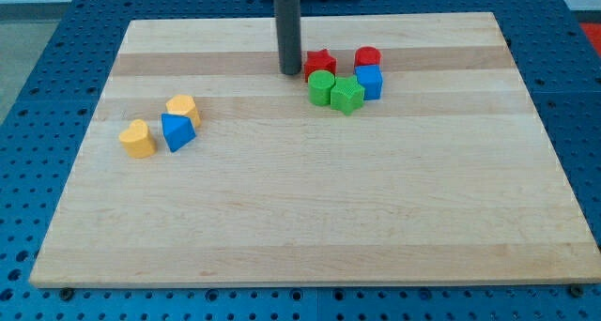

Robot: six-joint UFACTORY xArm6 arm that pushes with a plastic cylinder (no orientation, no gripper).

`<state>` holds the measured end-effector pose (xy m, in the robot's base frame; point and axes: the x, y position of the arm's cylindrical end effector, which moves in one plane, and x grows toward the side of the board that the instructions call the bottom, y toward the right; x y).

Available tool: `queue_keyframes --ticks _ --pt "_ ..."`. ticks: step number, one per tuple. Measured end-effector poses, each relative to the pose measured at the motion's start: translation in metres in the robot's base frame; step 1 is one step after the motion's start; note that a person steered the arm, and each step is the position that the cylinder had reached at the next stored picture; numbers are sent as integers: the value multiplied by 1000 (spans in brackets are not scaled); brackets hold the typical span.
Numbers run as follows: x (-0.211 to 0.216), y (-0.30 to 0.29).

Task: Slide the yellow hexagon towards the bottom center

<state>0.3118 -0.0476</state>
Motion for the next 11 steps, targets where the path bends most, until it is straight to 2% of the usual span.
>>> queue_keyframes --ticks 2,3,5,7,11 --pt "2 -122" --pt "26 -168" --pt "77 -185" --pt "82 -146" --pt "110 13"
